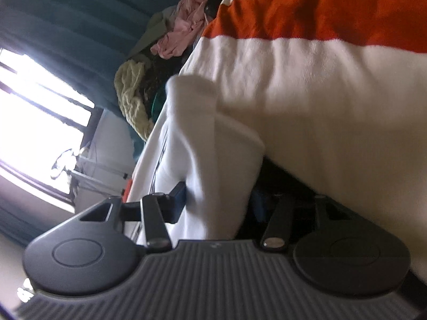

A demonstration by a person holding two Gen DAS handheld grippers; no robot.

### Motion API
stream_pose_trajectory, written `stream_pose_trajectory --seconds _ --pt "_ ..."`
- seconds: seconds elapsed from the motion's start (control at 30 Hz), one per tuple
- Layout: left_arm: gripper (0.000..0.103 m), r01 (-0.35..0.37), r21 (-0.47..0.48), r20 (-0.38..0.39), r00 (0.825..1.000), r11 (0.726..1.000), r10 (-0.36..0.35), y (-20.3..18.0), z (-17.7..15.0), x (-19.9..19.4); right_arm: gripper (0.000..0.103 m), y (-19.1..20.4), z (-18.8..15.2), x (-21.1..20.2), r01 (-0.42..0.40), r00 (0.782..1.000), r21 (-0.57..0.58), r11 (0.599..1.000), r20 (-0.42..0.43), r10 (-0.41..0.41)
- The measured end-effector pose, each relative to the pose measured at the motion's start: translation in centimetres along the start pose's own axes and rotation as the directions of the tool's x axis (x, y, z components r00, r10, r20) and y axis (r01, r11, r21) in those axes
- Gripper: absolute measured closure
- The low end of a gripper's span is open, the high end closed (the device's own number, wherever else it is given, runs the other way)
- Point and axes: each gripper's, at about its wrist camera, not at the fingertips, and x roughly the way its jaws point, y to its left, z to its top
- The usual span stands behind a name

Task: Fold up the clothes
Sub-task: 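Regrasp the cuff with the right tool while the left tool holds the waistband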

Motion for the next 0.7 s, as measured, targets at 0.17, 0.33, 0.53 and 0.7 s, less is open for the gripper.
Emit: stream_pose_trajectory --seconds 0.17,0.33,0.53,0.7 --pt "0.077 -0.036 -0.011 0.048 0.998 0.999 0.036 -1.2 -1.2 -0.1 0.084 0.5 0.9 0.3 0.02 1.0 0.0 1.0 0.022 -0.02" --pt "0.089 0.008 -0.123 0.07 0.998 0.992 0.001 -0.7 -1.0 -1.0 0.089 2.9 1.5 -2.6 -0.05 0.994 -0.082 0.995 0.093 0.057" --pt "0.096 0.016 -0.148 0.039 0.999 0.989 -0.01 0.3 -0.7 -3.4 0.089 3.4 1.6 -8.8 -0.036 0.988 -0.112 0.993 0.146 0.052" --pt "0.096 0.018 -0.106 -0.039 0.999 0.994 -0.022 0.8 -0.4 -5.2 0.089 1.6 2.0 -14.6 -0.008 0.977 -0.054 0.998 0.214 0.02"
